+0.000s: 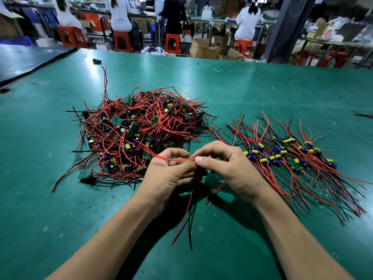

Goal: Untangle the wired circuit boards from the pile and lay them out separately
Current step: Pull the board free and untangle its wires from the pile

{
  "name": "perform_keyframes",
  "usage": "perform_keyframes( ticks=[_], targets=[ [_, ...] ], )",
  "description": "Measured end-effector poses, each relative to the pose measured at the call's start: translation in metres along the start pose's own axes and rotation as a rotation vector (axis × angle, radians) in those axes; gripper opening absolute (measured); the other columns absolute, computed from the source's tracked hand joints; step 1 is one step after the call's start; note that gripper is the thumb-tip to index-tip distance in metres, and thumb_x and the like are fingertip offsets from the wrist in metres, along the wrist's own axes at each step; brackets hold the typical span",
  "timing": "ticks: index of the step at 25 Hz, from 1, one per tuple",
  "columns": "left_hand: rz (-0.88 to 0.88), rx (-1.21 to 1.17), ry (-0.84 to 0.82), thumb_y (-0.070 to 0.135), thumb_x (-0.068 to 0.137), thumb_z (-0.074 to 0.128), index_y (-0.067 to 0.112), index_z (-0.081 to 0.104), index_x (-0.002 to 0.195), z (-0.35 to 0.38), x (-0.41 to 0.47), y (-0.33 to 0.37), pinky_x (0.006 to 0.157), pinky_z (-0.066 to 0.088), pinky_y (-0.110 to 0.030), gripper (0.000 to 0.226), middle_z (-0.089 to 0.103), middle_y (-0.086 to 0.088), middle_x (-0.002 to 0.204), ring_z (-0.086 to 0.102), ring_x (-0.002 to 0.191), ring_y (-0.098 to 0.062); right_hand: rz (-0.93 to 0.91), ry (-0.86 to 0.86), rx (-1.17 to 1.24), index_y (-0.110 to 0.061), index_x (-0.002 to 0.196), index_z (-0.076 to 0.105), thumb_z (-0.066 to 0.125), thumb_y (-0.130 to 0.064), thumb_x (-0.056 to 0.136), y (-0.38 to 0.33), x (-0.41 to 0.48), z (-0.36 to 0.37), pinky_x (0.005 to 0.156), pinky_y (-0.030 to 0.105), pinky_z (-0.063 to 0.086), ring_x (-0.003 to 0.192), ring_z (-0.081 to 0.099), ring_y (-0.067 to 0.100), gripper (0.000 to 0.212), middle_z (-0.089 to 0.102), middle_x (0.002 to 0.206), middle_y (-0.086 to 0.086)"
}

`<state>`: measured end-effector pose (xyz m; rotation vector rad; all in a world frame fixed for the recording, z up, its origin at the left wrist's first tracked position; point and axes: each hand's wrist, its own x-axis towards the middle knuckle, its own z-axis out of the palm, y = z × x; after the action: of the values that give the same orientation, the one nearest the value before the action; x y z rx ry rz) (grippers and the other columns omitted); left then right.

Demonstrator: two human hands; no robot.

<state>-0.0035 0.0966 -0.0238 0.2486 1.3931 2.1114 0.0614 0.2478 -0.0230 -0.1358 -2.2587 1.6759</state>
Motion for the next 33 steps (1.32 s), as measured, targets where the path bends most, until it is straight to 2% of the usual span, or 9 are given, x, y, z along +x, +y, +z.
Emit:
perform_keyframes(
  ticks=[3,8,12,15,19,23,27,30,33],
  targets=[
    [-0.032,0.014,-0.041,0.009,0.063,0.078,0.001,0.06,0.107,-0.0005,-0.0003,0.0007,0.069,0.061,-0.033,0.049,0.074,-0.015,0.084,0.073,0.071,-0.027,0.044,-0.013,0.177,-0.021,0.088,0.076,0.077,-0.024,0.083,-0.0016,0.0004,0.0013,0.073,0.02,0.05,0.078,0.063,0.01,0.005,0.071,0.084,-0.003],
    [-0.145,-0.054,-0.131,0.006,0.073,0.071,-0.001,0.07,0.109,-0.0019,-0.0025,0.0059,0.078,0.059,-0.032,0.036,0.073,-0.025,0.094,0.074,0.08,-0.03,0.208,-0.038,0.525,-0.02,0.086,0.075,0.074,-0.031,0.085,-0.0033,0.0,0.0004,0.062,0.023,0.054,0.07,0.065,0.013,0.011,0.07,0.084,0.001],
    [-0.156,-0.051,-0.149,0.004,0.074,0.069,-0.005,0.069,0.109,-0.0012,-0.0029,0.0076,0.08,0.058,-0.035,0.036,0.072,-0.026,0.096,0.074,0.082,-0.029,0.126,-0.105,0.516,-0.022,0.083,0.074,0.081,-0.024,0.073,-0.0041,0.0007,0.0001,0.068,0.02,0.052,0.076,0.062,0.01,0.012,0.067,0.089,-0.001],
    [-0.147,-0.061,-0.154,0.003,0.074,0.069,-0.004,0.067,0.108,0.0003,-0.0038,0.0079,0.073,0.061,-0.031,0.035,0.073,-0.025,0.095,0.074,0.08,-0.031,0.079,0.036,0.423,-0.024,0.079,0.073,0.087,-0.025,0.073,-0.0028,0.0019,-0.0003,0.068,0.018,0.05,0.074,0.061,0.007,0.015,0.068,0.083,-0.006],
    [-0.156,-0.062,-0.15,0.001,0.069,0.071,0.0,0.067,0.101,-0.0004,-0.0024,0.0072,0.071,0.061,-0.031,0.033,0.071,-0.023,0.087,0.074,0.078,-0.033,0.126,0.173,0.425,-0.028,0.072,0.072,0.083,-0.033,0.071,-0.0001,0.0024,-0.0002,0.056,0.019,0.043,0.059,0.052,0.008,0.013,0.06,0.068,-0.006],
    [-0.123,0.066,-0.159,0.003,0.064,0.072,0.007,0.062,0.087,-0.0007,-0.003,0.0042,0.074,0.057,-0.038,0.026,0.066,-0.02,0.085,0.071,0.078,-0.035,0.218,0.101,0.44,-0.023,0.073,0.069,0.082,-0.032,0.069,-0.0004,0.0017,0.0023,0.052,0.023,0.036,0.051,0.048,0.01,0.017,0.055,0.061,-0.001],
    [-0.098,0.137,-0.168,0.012,0.069,0.075,0.007,0.062,0.089,-0.0012,-0.0043,0.0005,0.066,0.057,-0.033,0.025,0.069,-0.017,0.083,0.071,0.072,-0.032,0.255,0.046,0.432,-0.023,0.074,0.068,0.085,-0.03,0.07,-0.0022,0.0005,0.0005,0.05,0.02,0.034,0.05,0.043,0.009,0.019,0.053,0.062,-0.001],
    [-0.108,0.166,-0.158,-0.001,0.081,0.068,0.002,0.066,0.093,-0.0026,-0.0027,0.0001,0.069,0.059,-0.036,0.013,0.071,-0.015,0.08,0.072,0.074,-0.034,0.235,0.024,0.394,-0.021,0.077,0.064,0.084,-0.027,0.075,-0.0045,0.0001,0.0016,0.05,0.019,0.033,0.051,0.042,0.008,0.021,0.052,0.063,-0.002],
    [-0.146,0.157,-0.165,-0.008,0.079,0.064,0.002,0.068,0.085,-0.0032,-0.0029,0.0001,0.07,0.059,-0.036,0.013,0.069,-0.015,0.076,0.071,0.069,-0.032,0.215,0.004,0.391,-0.02,0.075,0.059,0.076,-0.035,0.077,-0.0064,-0.0017,0.0062,0.044,0.017,0.029,0.045,0.035,0.006,0.023,0.047,0.055,-0.005]
  ],
)
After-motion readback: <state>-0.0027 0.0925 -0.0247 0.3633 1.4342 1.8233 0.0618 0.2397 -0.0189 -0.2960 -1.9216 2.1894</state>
